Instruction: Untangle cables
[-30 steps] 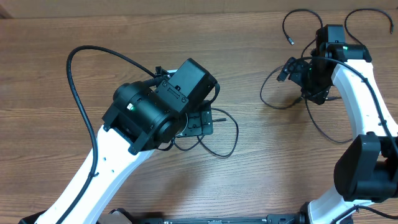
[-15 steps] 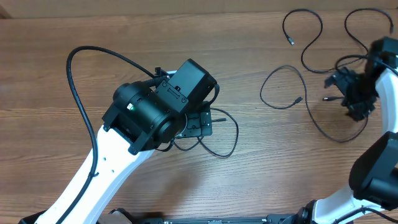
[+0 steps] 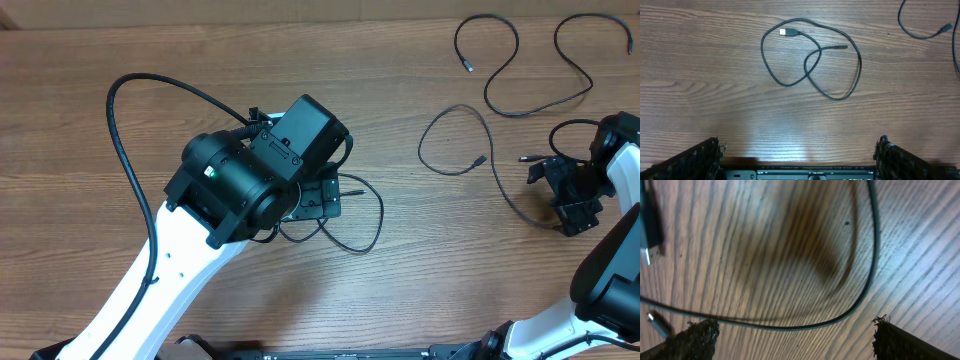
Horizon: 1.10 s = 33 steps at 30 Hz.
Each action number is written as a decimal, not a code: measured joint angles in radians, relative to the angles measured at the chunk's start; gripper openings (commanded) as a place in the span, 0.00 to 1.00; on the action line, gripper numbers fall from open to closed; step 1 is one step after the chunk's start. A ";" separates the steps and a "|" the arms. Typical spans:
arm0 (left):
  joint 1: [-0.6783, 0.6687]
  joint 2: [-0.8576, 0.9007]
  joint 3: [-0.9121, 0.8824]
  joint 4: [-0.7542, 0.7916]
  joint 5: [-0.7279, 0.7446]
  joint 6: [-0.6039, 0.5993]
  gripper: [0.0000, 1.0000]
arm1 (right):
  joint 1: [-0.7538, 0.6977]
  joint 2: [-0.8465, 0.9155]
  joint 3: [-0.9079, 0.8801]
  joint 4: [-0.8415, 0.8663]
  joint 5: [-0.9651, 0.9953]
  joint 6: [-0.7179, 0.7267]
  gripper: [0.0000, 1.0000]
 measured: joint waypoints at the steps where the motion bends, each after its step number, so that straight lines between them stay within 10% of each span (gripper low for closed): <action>1: 0.000 0.000 0.000 0.000 0.000 0.000 1.00 | 0.000 0.000 -0.002 -0.001 0.011 0.014 1.00; 14: 0.000 0.000 0.000 -0.003 -0.008 0.000 0.99 | -0.005 0.000 -0.066 0.029 0.195 0.182 0.99; 27: 0.000 0.000 0.000 -0.003 -0.030 0.000 1.00 | -0.006 0.000 -0.170 0.151 0.231 0.201 0.62; 33: 0.000 0.001 0.000 -0.003 -0.034 0.000 0.99 | -0.006 0.000 -0.175 0.183 0.232 0.200 0.16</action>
